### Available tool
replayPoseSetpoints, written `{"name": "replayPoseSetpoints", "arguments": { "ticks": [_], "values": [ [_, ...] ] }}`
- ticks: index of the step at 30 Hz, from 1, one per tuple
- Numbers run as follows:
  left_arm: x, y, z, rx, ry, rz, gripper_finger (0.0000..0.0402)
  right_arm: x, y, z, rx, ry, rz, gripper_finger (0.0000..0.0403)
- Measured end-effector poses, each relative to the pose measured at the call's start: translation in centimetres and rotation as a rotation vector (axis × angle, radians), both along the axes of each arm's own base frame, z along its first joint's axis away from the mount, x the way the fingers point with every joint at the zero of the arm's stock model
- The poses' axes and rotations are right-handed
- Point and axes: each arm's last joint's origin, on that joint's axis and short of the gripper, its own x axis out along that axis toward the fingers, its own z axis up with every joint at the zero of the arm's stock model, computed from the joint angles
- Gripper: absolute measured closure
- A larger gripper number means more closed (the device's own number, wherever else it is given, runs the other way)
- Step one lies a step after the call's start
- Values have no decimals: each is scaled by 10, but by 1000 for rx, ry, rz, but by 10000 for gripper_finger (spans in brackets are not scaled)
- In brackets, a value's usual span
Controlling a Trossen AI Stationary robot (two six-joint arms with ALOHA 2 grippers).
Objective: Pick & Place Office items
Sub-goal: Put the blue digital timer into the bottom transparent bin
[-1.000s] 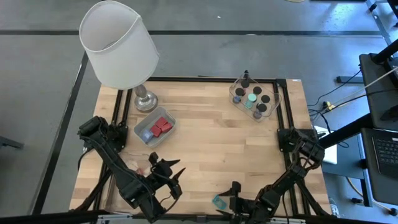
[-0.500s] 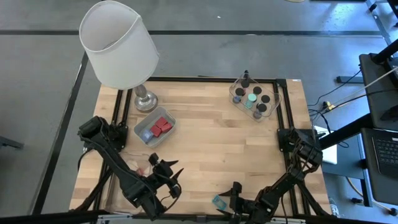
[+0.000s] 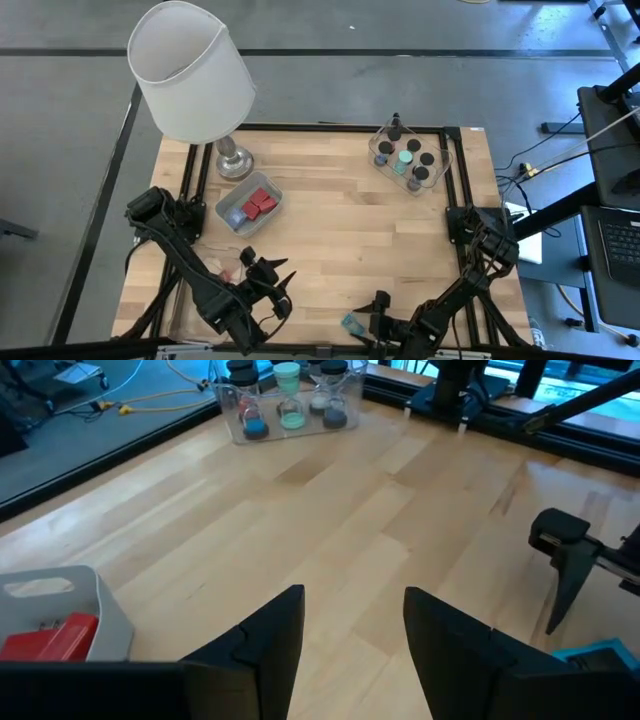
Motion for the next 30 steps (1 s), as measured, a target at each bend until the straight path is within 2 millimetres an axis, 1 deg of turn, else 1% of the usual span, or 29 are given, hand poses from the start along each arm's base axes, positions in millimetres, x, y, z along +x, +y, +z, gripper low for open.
{"name": "replayPoseSetpoints", "arguments": {
  "ticks": [5,9,17,20,25,30],
  "values": [
    [0,0,0,0,0,0,233,1,2,-11,75,-8,-35,103],
    [0,0,0,-1,0,0,233,1,2,-19,78,-11,-52,103],
    [0,0,0,-1,0,0,233,2,3,-17,37,-18,-15,103],
    [0,0,0,-1,1,0,233,1,4,-20,-11,13,38,103],
    [0,0,0,-4,-2,0,233,3,13,-14,-54,61,169,103],
    [0,0,0,-5,-4,0,233,5,16,-11,-92,50,175,103]
  ]
}}
